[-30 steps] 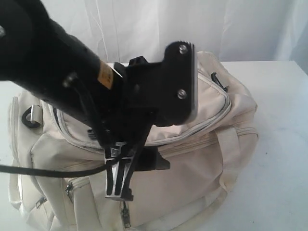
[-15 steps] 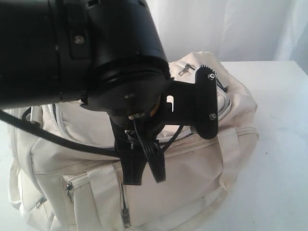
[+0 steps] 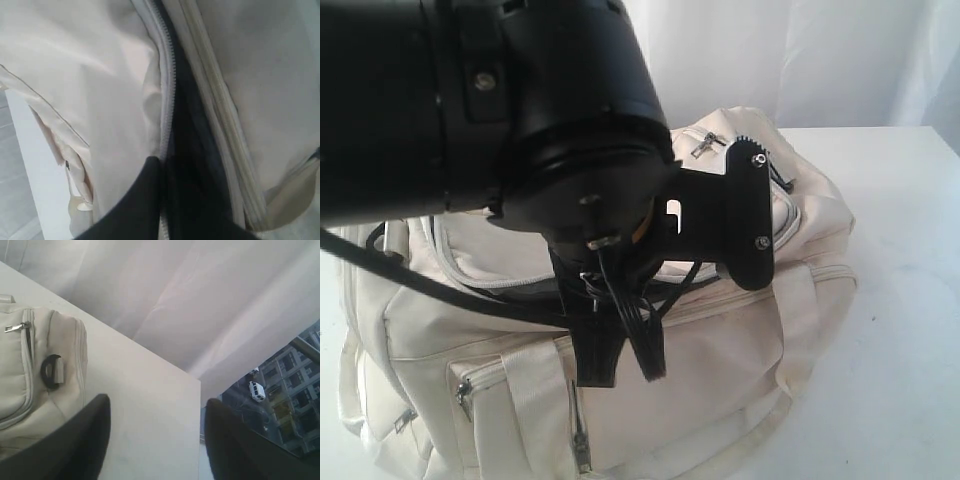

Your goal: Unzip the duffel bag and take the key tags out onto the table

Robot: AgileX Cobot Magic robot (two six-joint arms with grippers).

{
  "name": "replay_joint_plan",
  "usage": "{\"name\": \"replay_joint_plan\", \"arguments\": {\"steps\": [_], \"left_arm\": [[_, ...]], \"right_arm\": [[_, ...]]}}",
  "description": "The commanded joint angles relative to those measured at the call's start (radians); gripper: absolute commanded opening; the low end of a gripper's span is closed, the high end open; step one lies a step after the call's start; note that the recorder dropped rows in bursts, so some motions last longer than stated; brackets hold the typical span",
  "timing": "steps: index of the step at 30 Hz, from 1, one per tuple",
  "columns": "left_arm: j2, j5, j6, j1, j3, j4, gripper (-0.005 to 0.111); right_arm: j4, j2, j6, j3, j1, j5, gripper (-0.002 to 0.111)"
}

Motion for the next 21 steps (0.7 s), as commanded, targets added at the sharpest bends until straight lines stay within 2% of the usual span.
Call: {"name": "replay_joint_plan", "arguments": {"steps": [1,6,12,15,21], "left_arm": [[-0.002,0.009,-0.009,-0.005,-0.006,0.035,0.000],[-0.002,0.009,-0.009,-0.005,-0.006,0.078,0.000],[-0.002,-0.026,-0.072,0.020,-0.006,0.300,0.000],[-0.002,-0.101,-0.104,0.082,-0.006,0.343,0.000],[0.008,-0.274,-0.129,0.273,-0.006,0.349,0.000]], "right_arm": [[-0.020,0.000,0.011,0.006,-0.001,-0.006,0.052],[-0.020,0.000,0.013,0.006,-0.001,-0.006,0.052],[-0.020,0.000,0.014,0.006,-0.001,-0.006,0.052],[-0.020,0.000,0.014,0.006,-0.001,-0.006,0.052],[-0.020,0.000,0.017,0.010,-0.001,-0.007,0.052]]}}
